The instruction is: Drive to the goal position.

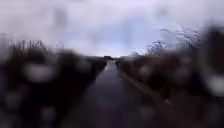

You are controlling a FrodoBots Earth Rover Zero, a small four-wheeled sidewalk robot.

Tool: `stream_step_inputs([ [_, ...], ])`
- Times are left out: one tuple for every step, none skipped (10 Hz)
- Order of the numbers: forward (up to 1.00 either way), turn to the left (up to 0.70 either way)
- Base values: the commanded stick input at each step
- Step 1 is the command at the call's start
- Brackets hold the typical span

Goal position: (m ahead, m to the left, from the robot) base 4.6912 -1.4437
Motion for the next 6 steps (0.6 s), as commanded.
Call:
stream_step_inputs([
  [0.70,0.00],
  [0.70,0.00],
  [0.70,0.00],
  [0.70,0.00],
  [0.70,0.00],
  [0.70,0.00],
])
